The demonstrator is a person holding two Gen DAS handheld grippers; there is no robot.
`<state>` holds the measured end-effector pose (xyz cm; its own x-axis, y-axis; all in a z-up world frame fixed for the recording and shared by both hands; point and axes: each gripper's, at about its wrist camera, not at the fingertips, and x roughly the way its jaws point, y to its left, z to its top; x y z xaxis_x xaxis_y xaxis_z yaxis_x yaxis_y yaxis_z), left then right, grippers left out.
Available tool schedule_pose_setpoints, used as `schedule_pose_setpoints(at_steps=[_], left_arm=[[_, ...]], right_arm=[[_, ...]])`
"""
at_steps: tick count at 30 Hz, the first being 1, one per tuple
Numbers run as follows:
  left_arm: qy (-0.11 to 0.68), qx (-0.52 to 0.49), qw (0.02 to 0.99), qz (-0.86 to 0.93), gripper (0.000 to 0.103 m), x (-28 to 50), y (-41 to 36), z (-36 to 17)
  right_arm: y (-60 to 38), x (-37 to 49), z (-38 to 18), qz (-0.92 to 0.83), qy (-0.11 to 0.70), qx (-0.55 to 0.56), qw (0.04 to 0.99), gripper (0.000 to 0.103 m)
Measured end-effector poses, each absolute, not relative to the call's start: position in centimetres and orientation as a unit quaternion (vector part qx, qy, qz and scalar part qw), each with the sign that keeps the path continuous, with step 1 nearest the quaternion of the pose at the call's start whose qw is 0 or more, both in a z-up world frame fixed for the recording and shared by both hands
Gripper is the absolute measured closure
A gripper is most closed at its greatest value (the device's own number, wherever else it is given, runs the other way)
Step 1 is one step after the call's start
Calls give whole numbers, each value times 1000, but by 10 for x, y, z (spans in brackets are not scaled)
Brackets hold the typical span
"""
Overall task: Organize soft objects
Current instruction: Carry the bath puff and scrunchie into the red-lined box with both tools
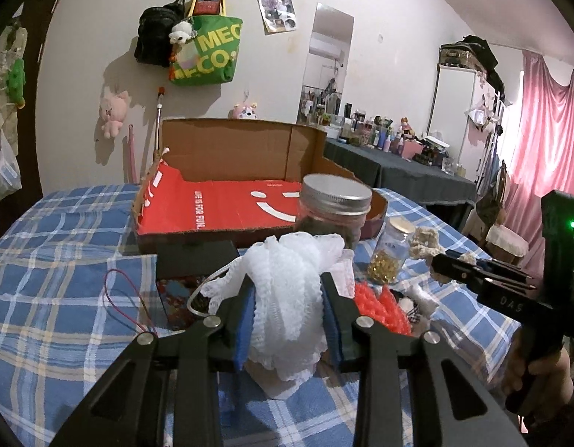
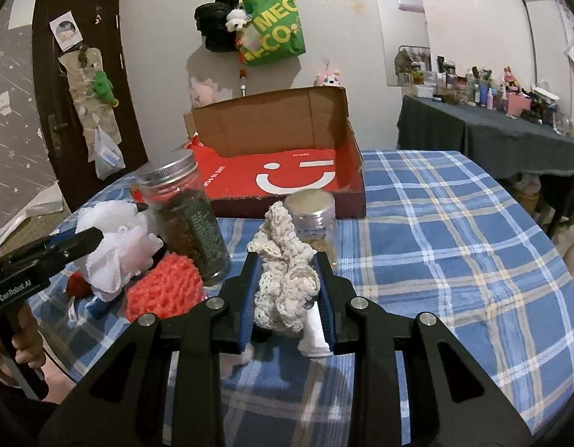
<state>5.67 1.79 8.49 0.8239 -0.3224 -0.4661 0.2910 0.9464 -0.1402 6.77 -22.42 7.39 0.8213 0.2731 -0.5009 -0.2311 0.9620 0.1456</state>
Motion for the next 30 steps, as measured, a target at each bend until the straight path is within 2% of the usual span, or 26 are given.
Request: schedule_pose_setpoints(at_steps=[19, 30], left_arm=[[198, -24, 968, -149, 69, 70, 41, 138], [238, -10, 953, -189, 69, 129, 49, 158]], right_arm=[[-215, 94, 119, 143, 225, 4, 964, 76], [-210, 160, 141, 184, 257, -37, 948, 76]])
